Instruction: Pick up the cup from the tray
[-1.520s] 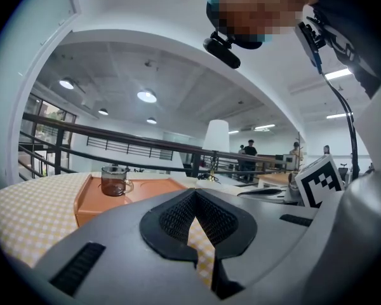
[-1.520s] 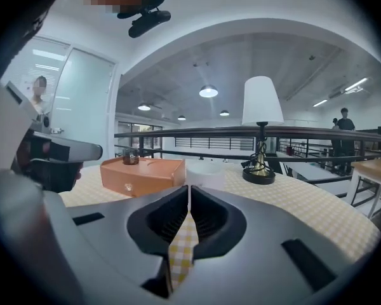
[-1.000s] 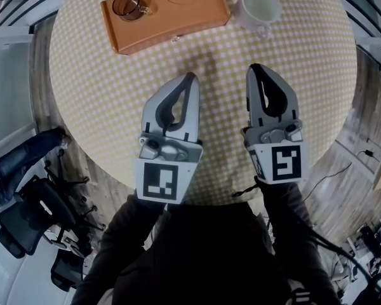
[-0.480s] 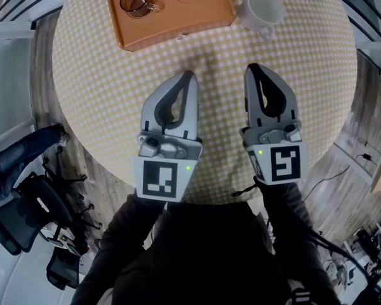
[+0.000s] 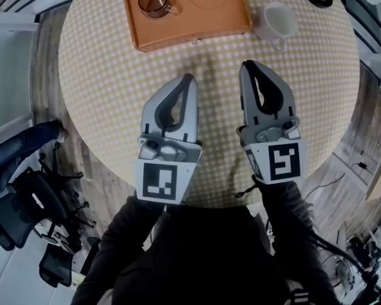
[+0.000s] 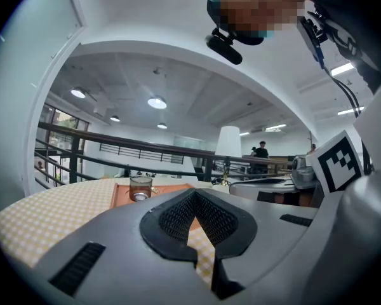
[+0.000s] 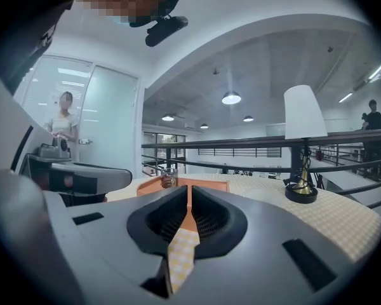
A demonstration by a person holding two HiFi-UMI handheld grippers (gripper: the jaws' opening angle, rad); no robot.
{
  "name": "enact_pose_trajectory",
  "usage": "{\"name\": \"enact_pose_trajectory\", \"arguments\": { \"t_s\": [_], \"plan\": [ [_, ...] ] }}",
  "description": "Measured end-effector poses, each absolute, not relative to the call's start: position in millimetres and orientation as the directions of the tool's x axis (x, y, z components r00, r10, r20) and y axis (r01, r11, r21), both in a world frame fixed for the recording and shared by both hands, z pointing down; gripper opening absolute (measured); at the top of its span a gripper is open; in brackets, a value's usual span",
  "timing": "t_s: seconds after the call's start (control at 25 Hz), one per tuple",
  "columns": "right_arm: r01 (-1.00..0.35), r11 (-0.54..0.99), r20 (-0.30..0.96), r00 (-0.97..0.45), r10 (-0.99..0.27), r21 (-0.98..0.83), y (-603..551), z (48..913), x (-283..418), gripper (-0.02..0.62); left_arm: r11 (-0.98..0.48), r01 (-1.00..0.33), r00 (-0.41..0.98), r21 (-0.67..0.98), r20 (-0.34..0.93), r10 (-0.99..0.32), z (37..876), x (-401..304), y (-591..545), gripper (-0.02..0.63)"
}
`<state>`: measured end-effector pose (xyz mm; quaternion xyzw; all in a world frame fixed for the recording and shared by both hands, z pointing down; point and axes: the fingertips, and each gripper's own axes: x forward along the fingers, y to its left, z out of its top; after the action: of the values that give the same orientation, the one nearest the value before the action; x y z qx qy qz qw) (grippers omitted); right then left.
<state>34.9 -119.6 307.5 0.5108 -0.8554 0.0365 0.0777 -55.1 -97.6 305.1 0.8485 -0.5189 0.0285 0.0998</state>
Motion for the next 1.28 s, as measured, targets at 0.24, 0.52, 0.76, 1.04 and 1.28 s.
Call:
{"name": "enact_pose_trajectory", "arguments": {
  "t_s": [0.24, 0.52, 0.76, 1.04, 1.28],
  "plan": [
    [-0.835, 0.549, 0.16, -0.539, -0.827, 0.026, -131.1, 294.0, 40.8, 0.02, -0.426, -0.893, 0.446, 0.146, 0.154, -0.882, 299.9, -34.5, -89.8, 0.005],
    [-0.792, 0.609, 0.191, -0.591, -0.784, 0.05, -154.7, 304.5, 17.4, 0.094, -0.413, -0.895, 0.44, 0.171, 0.18, -0.88, 315.6, -42.2, -89.3, 0.005],
    [-0.767, 0.638, 0.247, -0.608, -0.755, 0.064, -181.9, 320.1, 2.7, 0.123, -0.393, -0.898, 0.429, 0.198, 0.189, -0.884, 324.8, -51.6, -97.5, 0.004],
    [-0.75, 0.65, 0.35, -0.58, -0.735, 0.123, -189.8, 329.4, 1.1, 0.124, -0.409, -0.88, 0.457, 0.24, 0.197, -0.867, 332.4, -39.5, -93.4, 0.005],
    [-0.714, 0.68, 0.442, -0.562, -0.699, 0.166, -195.3, 331.7, -7.4, 0.124, -0.416, -0.872, 0.469, 0.259, 0.199, -0.86, 333.1, -41.1, -93.4, 0.005]
  ]
}}
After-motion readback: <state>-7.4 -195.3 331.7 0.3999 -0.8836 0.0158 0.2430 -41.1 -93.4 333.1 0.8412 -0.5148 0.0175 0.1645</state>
